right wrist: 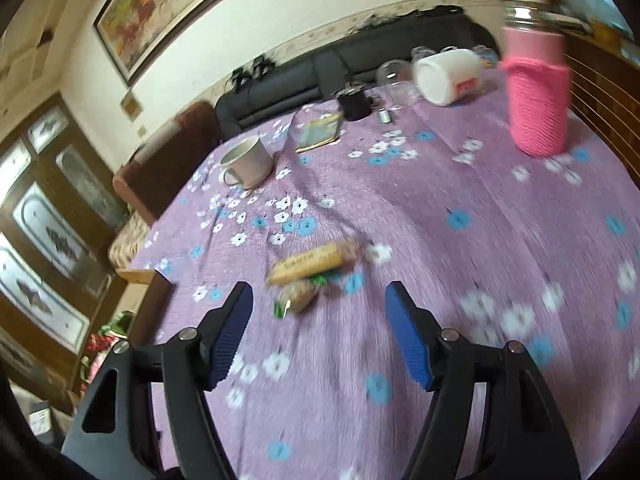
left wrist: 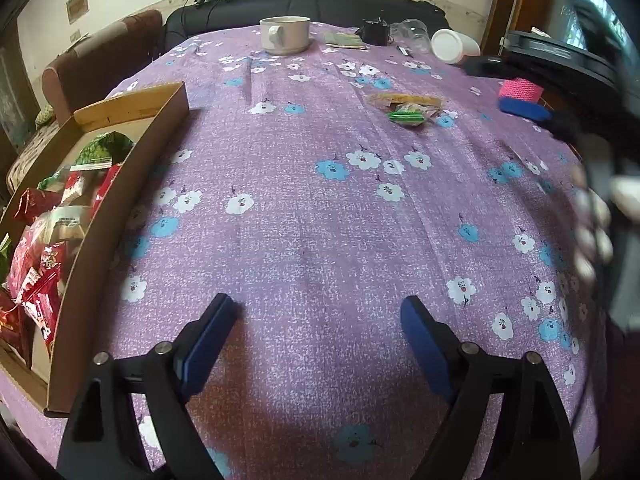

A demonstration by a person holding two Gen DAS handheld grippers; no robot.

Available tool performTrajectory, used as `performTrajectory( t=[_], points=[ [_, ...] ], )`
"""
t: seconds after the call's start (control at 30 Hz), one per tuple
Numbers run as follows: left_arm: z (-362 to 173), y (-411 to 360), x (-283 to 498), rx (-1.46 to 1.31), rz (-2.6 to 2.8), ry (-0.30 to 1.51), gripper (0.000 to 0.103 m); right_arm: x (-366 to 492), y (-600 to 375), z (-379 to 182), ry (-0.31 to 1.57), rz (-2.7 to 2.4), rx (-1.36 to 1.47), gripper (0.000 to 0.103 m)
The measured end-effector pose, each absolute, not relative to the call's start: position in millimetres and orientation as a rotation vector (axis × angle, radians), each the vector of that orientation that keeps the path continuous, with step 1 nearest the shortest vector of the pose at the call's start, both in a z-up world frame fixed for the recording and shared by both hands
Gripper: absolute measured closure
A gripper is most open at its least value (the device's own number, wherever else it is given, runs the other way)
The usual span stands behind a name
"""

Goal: Organize snacks
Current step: 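Move both grippers back toward the last snacks on the tablecloth, then grasp the clear green-edged snack bag with the right gripper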

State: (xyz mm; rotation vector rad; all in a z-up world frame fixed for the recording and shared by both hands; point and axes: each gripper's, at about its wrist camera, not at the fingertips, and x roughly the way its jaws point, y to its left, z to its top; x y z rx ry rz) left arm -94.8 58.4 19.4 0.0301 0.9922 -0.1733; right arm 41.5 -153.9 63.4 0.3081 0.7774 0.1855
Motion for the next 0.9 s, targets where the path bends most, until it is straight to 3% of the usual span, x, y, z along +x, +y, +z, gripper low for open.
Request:
performTrajectory(
  t=[0.17, 0.37, 0.57, 0.9],
  points=[
    [18.4, 59.8, -91.9, 0.0, -0.229, 1.001, 0.001, 83.0, -138.5, 53.3, 0.811, 0.196, 0.261, 0.033],
    [17.9, 59.6, -91.6, -0.002, -0.242, 1.001, 0.001, 129.9, -129.2, 31.7, 0.934, 0.34, 0.383, 0.033],
    [19.2, 64.9, -91.0, -0.047, -0.262, 0.989, 0.001, 110.4, -119.3, 19.4, 1.105, 0.604, 0.529, 0.033],
    [20.9, 70.0, -93.2, -0.086, -0.278, 0.977, 0.001, 58.3, -127.6, 37.3, 0.991, 0.337, 0.308, 0.033]
  ],
)
